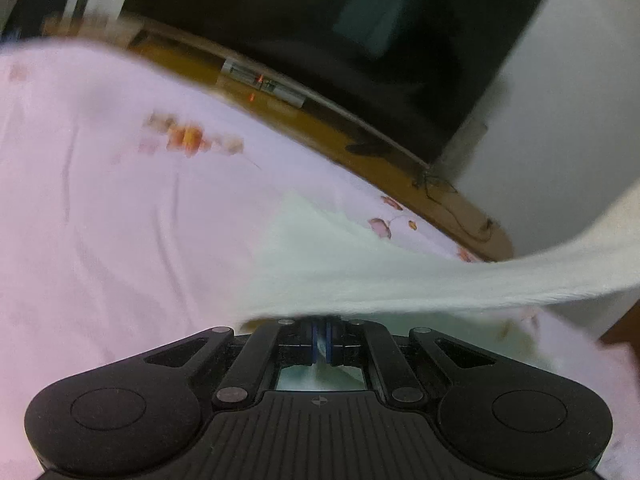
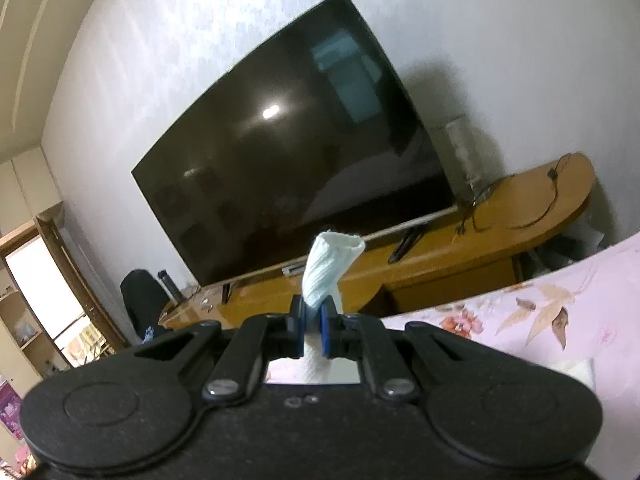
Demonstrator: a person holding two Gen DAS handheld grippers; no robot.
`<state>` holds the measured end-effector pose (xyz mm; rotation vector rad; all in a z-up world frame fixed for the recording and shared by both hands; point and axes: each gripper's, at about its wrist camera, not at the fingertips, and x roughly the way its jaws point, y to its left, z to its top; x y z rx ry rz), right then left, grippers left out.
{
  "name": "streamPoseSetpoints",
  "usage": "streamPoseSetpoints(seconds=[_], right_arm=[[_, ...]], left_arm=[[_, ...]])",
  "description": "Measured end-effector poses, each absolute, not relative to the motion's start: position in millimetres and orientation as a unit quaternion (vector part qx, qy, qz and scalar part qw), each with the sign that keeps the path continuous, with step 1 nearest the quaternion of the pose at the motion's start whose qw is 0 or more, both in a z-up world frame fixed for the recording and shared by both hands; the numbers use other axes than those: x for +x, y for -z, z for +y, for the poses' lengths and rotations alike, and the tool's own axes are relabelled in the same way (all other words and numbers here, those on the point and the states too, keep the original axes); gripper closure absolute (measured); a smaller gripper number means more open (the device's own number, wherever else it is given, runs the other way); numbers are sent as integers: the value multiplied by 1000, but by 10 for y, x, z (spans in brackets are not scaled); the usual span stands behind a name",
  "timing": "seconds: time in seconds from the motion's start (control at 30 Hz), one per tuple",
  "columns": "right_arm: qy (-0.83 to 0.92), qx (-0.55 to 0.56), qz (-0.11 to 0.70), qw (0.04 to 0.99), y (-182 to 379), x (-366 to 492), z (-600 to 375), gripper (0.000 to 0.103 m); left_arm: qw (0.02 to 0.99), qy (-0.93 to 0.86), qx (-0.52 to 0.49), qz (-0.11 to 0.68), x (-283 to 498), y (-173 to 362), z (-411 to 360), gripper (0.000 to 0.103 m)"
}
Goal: Fold small clothes
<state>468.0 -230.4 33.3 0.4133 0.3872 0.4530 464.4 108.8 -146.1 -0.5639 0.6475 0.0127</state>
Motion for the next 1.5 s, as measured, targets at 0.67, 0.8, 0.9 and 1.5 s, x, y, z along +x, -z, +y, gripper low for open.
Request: streamPoseSetpoints(seconds=[0.67,0.8,0.9,1.5], right_arm=[[-231,190,174,938,-543,4661,-2284,94],[-232,193,183,936,-502,4670,-2223,94],[-235,188,183,936,-511,4641,-2175,94],[-221,181,185,940,-503,4601,-2197,94]], left_arm=[[852,22,-420,314,4596,1591,1282,77],[842,-27,-449,298,4512,1610,1416,69],[856,-48,-428,285,4289,1547,1438,69],[933,25,-182,309,4528,1277,870,69]])
